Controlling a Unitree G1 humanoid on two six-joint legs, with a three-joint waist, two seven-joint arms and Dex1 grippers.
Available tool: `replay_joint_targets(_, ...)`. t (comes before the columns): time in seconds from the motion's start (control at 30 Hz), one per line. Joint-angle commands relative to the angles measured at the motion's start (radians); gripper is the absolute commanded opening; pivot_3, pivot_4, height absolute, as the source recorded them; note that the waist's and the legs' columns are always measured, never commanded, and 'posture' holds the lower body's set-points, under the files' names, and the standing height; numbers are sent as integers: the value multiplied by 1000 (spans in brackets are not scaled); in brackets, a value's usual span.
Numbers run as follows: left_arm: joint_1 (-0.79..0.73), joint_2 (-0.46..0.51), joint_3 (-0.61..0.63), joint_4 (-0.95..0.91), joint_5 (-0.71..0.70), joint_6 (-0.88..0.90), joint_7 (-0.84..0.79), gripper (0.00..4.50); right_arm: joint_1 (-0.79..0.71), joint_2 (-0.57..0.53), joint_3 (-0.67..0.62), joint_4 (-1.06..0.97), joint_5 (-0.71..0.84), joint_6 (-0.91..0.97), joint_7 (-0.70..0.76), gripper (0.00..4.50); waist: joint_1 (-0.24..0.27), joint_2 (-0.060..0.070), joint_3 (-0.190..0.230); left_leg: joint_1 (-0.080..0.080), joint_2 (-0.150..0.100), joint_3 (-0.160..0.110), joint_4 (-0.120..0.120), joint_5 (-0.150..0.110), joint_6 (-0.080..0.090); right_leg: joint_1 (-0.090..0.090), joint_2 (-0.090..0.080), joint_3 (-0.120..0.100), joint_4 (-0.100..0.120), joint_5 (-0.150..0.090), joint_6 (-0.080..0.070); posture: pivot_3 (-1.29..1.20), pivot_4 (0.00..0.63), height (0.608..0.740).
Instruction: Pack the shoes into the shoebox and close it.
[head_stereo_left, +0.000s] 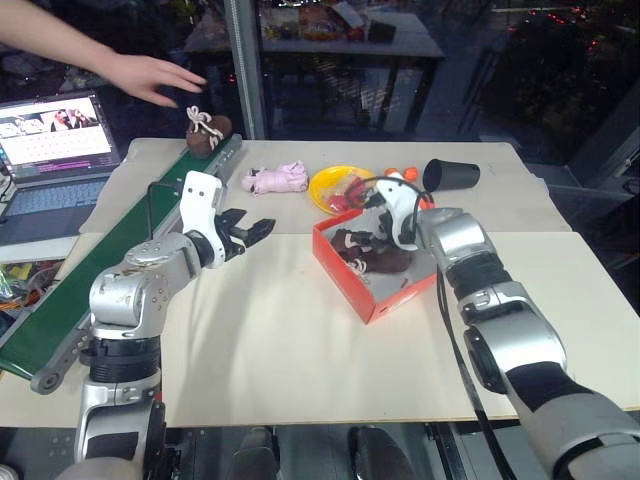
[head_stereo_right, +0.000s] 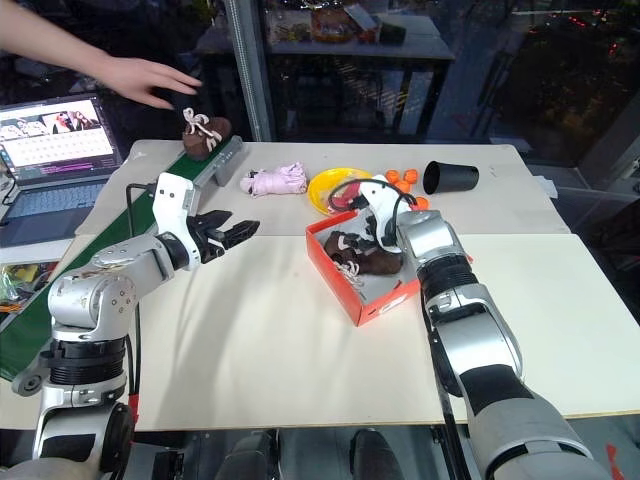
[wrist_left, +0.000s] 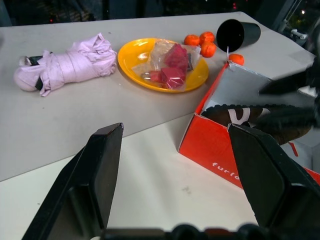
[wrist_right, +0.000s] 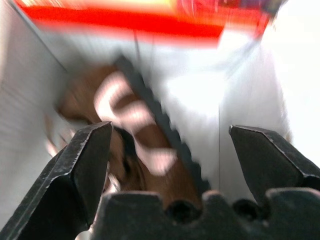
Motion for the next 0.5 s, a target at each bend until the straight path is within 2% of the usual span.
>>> replay_joint_targets(0.03,-7,21,55,-5,29,-47,39,3573,31,31,-120,-314,100,107,-42,4467,-1,0,0,0,0,0,0,0,0,0,0,0,0,0,0,0,150,740)
replay_joint_targets(0.13,5,19,90,31,62,-97,83,3573,88,44,-146,-464,144,105,-34,4467,2,0,0,0,0,0,0,0,0,0,0,0,0,0,0,0,150,740)
replay_joint_targets(0.27,58,14,139,93,117,-208,133,3573,223,94,-204,-648,309,109,47,4467,5,0,0,1,0,0,0,0,0,2,0,-1,-1,0,0,0,150,740)
replay_joint_targets(0.5,161,26,211,186,148,-364,133,3573,385,146,-110,-820,399,103,88,4467,3,0,0,1,0,0,0,0,0,1,0,0,0,0,0,0,150,740)
